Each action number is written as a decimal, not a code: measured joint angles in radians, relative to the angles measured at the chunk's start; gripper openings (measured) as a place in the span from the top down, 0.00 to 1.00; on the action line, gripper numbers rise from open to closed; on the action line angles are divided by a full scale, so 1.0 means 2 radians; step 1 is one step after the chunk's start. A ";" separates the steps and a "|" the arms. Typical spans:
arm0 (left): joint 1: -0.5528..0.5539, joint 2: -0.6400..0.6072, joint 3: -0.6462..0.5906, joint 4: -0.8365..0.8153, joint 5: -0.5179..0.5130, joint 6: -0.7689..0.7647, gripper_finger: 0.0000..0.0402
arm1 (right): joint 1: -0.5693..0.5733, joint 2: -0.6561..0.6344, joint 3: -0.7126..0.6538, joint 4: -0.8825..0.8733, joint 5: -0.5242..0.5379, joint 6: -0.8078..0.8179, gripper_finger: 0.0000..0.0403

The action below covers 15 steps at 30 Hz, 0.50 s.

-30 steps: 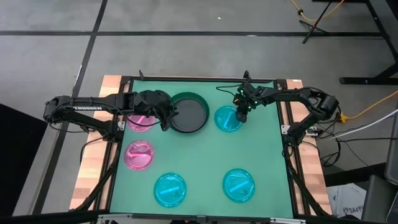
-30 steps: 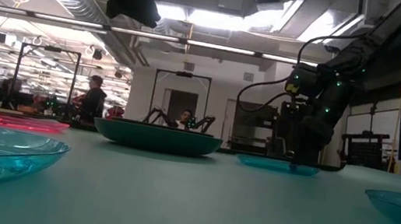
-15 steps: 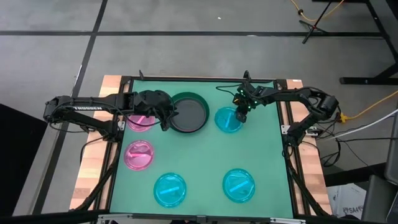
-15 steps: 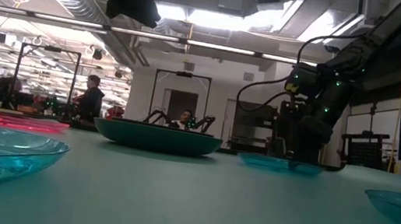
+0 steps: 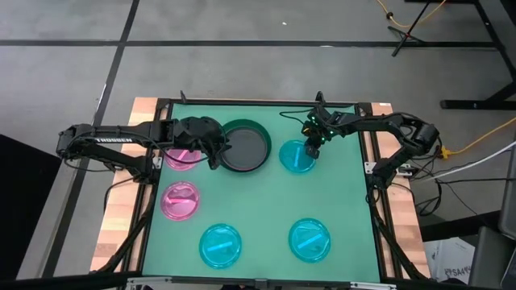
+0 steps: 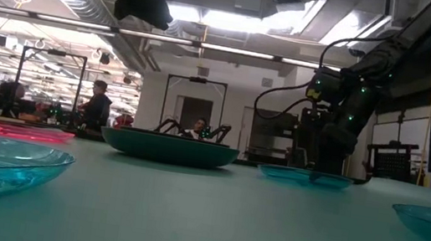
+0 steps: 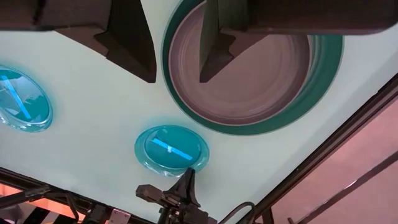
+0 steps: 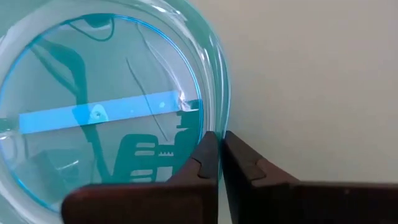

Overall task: Stack plastic plates
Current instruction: Stack the top blue plate on top of the black plate

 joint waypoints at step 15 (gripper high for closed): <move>0.000 0.000 0.000 0.000 0.000 0.000 0.71 | 0.000 0.000 0.023 -0.016 -0.041 -0.024 1.00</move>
